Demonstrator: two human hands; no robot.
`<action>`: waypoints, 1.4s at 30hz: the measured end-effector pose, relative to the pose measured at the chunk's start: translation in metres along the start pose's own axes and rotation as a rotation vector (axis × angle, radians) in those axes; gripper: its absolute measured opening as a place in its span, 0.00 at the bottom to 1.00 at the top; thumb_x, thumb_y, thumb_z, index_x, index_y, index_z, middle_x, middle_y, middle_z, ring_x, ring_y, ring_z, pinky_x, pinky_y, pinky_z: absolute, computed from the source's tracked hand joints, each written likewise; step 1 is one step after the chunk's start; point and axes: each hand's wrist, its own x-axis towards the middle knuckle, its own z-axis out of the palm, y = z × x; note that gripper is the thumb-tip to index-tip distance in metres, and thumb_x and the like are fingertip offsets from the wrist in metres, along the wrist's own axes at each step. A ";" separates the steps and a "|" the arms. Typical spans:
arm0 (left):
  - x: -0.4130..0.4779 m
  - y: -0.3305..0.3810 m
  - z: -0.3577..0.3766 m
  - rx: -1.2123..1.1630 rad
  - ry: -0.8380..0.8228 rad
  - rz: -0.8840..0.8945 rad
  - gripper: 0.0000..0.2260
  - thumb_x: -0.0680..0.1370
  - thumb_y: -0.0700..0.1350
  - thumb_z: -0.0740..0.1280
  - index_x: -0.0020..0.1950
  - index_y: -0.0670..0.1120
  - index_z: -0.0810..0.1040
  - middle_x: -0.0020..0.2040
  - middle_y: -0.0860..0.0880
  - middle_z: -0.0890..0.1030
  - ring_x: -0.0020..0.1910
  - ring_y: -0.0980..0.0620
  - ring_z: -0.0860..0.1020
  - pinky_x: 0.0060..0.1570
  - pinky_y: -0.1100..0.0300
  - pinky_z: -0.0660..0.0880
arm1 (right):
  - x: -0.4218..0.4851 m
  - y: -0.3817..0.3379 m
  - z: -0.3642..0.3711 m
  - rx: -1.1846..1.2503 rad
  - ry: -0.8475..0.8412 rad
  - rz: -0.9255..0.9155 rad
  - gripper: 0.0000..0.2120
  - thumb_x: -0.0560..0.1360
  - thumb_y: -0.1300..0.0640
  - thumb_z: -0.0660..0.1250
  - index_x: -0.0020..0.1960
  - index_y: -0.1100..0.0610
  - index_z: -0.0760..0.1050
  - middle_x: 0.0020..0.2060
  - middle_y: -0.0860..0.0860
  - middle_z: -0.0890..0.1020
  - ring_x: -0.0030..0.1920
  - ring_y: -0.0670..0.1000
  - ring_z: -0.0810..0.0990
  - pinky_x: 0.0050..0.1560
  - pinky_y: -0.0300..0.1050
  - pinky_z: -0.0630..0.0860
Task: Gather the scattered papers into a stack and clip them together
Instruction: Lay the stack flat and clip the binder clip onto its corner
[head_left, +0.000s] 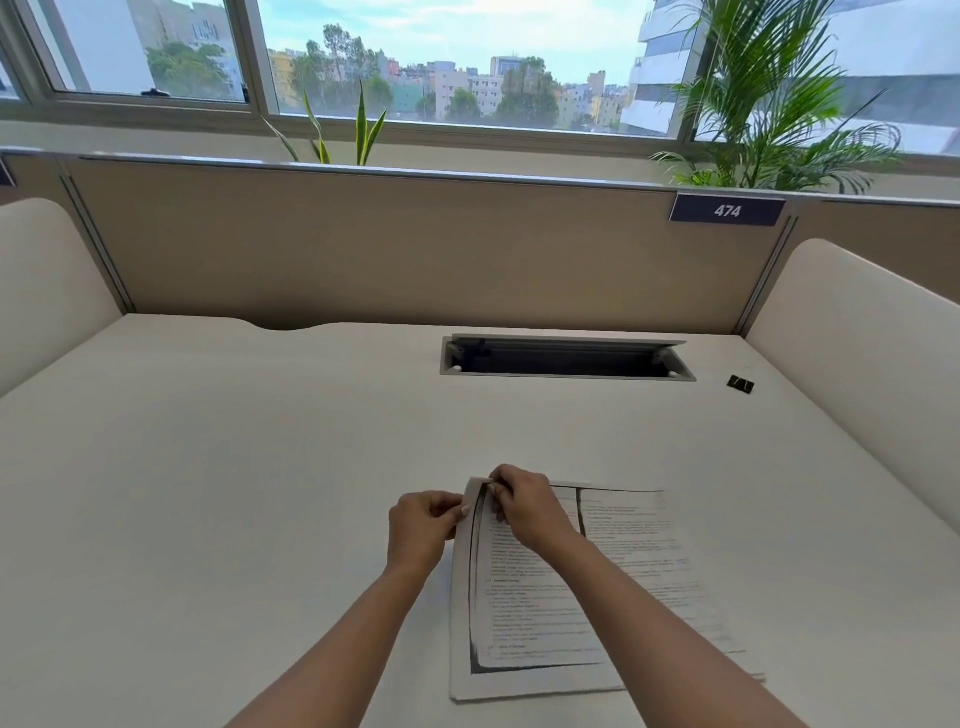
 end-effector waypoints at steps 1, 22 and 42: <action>0.000 -0.003 0.002 -0.005 0.021 -0.010 0.06 0.72 0.35 0.70 0.48 0.39 0.83 0.38 0.46 0.83 0.40 0.49 0.83 0.42 0.64 0.81 | 0.002 0.001 0.002 -0.001 0.005 0.006 0.08 0.76 0.65 0.57 0.41 0.57 0.72 0.35 0.55 0.77 0.36 0.53 0.74 0.44 0.52 0.75; 0.030 -0.026 0.009 0.133 0.250 -0.155 0.14 0.75 0.33 0.66 0.61 0.37 0.77 0.57 0.38 0.80 0.57 0.43 0.78 0.55 0.65 0.68 | -0.023 0.112 -0.045 -0.409 0.437 0.526 0.25 0.77 0.50 0.61 0.68 0.64 0.64 0.66 0.61 0.70 0.67 0.60 0.65 0.64 0.53 0.64; 0.026 -0.021 0.020 0.305 0.250 -0.139 0.14 0.78 0.35 0.60 0.63 0.35 0.74 0.58 0.36 0.79 0.57 0.41 0.78 0.49 0.64 0.68 | -0.021 0.115 -0.026 -0.499 0.435 0.537 0.23 0.77 0.54 0.59 0.67 0.67 0.65 0.68 0.65 0.68 0.69 0.64 0.63 0.69 0.60 0.59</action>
